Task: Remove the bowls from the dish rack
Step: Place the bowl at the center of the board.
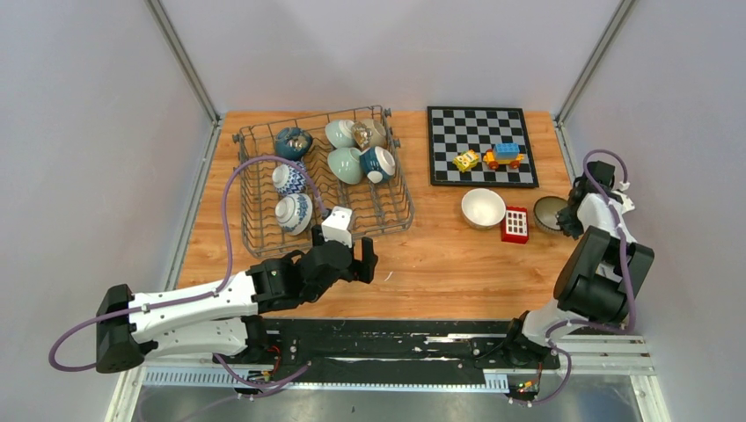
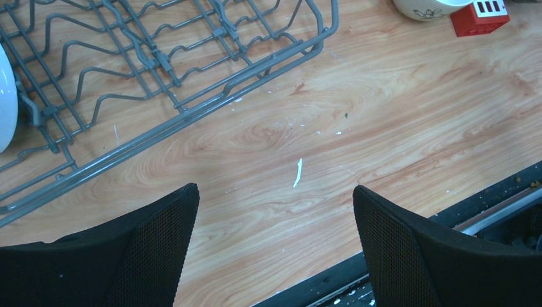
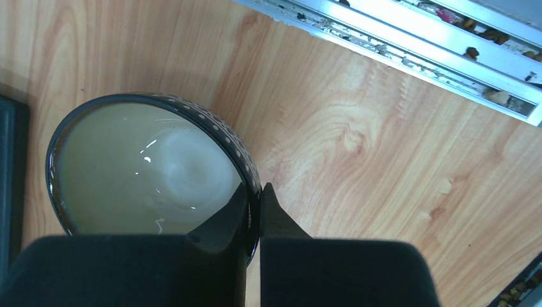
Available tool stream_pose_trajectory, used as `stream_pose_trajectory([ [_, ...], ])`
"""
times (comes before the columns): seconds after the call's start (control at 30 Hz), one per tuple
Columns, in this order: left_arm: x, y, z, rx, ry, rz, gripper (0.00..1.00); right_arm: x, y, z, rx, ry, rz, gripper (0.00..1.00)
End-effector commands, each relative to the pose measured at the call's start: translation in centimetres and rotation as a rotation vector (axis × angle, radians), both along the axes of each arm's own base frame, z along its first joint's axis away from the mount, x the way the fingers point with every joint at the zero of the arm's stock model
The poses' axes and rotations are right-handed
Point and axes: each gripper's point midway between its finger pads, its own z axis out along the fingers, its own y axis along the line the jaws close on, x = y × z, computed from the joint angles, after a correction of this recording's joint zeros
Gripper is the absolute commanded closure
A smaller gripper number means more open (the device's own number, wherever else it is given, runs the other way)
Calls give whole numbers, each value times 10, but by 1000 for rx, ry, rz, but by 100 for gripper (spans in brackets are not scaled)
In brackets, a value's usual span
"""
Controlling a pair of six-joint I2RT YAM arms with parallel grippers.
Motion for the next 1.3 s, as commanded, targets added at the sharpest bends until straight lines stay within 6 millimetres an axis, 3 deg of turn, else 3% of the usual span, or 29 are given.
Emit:
stream_pose_trajectory([
  [0.0,0,0,-2,-41,11,25,9,24,-14,9,-2,-65,-1,100],
  [0.77,-1,12,-5,-39,7,53,9,23,-11,-16,17,7,95,99],
  [0.93,-2,12,-6,-43,14,53,9,22,-7,-16,23,7,123,78],
  [1.27,-5,15,-5,-60,18,52,9,18,-8,-3,-7,-4,152,50],
])
